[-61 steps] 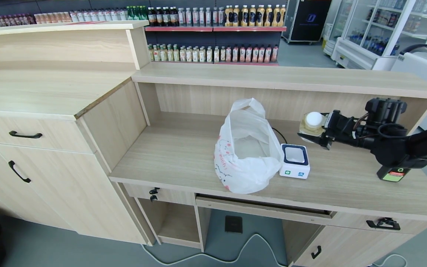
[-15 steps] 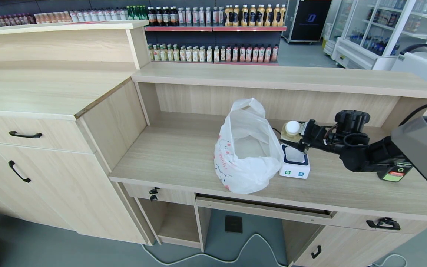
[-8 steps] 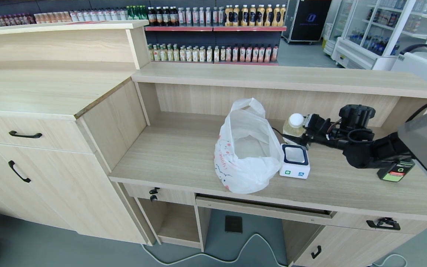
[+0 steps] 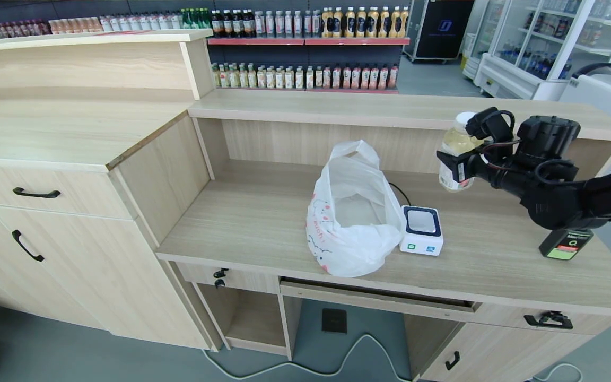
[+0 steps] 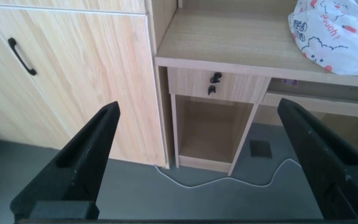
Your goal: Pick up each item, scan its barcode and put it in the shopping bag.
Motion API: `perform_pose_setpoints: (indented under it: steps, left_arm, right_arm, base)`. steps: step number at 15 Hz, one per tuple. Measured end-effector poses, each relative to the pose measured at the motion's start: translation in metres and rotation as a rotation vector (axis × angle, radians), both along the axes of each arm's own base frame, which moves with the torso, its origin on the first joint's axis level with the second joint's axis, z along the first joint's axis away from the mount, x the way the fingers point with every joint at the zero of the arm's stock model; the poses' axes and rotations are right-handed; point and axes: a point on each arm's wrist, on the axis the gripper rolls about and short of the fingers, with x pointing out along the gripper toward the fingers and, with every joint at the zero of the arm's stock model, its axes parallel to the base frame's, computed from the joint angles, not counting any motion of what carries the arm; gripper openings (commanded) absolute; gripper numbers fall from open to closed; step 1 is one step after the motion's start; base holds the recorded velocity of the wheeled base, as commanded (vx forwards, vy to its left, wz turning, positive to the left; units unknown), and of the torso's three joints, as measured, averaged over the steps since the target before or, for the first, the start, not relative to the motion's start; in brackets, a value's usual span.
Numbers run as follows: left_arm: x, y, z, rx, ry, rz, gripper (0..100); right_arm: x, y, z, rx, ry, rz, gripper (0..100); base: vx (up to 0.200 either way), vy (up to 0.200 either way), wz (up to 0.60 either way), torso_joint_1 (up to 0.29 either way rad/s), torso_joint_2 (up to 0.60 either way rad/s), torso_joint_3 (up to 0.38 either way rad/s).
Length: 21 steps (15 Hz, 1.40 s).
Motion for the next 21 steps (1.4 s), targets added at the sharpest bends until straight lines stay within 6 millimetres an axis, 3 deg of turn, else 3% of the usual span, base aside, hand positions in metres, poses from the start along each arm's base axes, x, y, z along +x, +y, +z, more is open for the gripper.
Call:
perform_pose_setpoints:
  steps: [3,7,14,21]
  left_arm:
    - [0.000,0.000,0.000,0.000,0.000,0.000,100]
    - [0.000,0.000,0.000,0.000,0.000,0.000,100]
    - [0.000,0.000,0.000,0.000,0.000,0.000,100]
    - [0.000,0.000,0.000,0.000,0.001,-0.001,100]
  right_arm:
    - [-0.017,0.005,0.004,0.012,-0.050,-0.018,0]
    - [-0.031,-0.009,-0.002,0.015,-0.075,-0.053,0]
    - [-0.033,-0.018,-0.006,0.061,-0.033,-0.089,0]
    - [-0.024,0.007,-0.002,0.273,-0.005,0.001,0]
  base:
    - [0.000,0.000,0.00,0.000,0.00,0.000]
    - [0.000,0.000,0.00,0.000,0.00,0.000]
    - [0.000,0.000,0.51,0.002,0.00,0.004]
    - [0.000,0.000,0.00,0.000,0.00,0.000]
